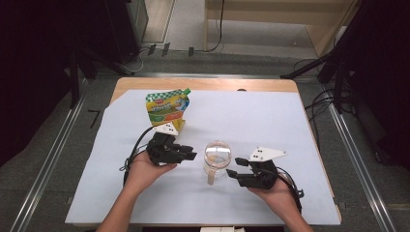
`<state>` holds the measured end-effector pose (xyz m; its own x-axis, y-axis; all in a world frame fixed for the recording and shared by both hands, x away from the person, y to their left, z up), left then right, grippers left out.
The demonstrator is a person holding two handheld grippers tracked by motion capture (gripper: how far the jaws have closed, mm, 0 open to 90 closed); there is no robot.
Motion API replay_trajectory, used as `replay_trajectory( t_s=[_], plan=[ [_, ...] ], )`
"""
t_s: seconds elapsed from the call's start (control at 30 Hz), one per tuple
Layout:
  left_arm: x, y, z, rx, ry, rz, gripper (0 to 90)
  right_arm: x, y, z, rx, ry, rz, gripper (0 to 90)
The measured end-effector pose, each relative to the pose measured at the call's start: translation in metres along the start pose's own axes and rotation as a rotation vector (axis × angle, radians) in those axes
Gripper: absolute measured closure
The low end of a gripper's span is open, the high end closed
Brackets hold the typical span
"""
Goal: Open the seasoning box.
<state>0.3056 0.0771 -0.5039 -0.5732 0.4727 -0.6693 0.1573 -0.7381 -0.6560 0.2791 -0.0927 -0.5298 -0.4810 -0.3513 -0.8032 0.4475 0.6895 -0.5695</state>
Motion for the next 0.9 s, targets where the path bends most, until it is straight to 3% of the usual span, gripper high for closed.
replay_trajectory(
  t_s=[0.17, 0.37, 0.57, 0.9],
  plan=[
    [0.003, 0.004, 0.011, 0.053, 0.042, -0.022, 88.5, -0.001, 0.0, -0.002, 0.007, -0.009, -0.004, 72.0],
    [0.001, 0.004, 0.023, 0.079, 0.058, -0.022, 90.0, -0.002, -0.001, -0.006, -0.019, 0.0, -0.011, 89.2],
    [0.004, 0.014, 0.03, 0.084, 0.089, -0.058, 90.0, -0.002, -0.001, -0.007, -0.043, 0.017, -0.008, 90.0],
    [0.003, 0.027, 0.045, 0.121, 0.107, -0.041, 90.0, -0.002, 0.001, -0.006, -0.035, 0.011, -0.004, 90.0]
  ],
)
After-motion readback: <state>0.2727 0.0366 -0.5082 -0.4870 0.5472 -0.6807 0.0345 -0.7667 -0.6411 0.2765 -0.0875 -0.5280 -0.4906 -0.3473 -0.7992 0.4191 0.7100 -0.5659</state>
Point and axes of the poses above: each handheld gripper's, and its own axes: y roughly forward along the jaws, x roughly out of its underside, z roughly to its right, the point moved 10 cm from there along y, roughly forward along the jaws, and after that the axes turned 2 degrees about x, right-handed, at the moved point
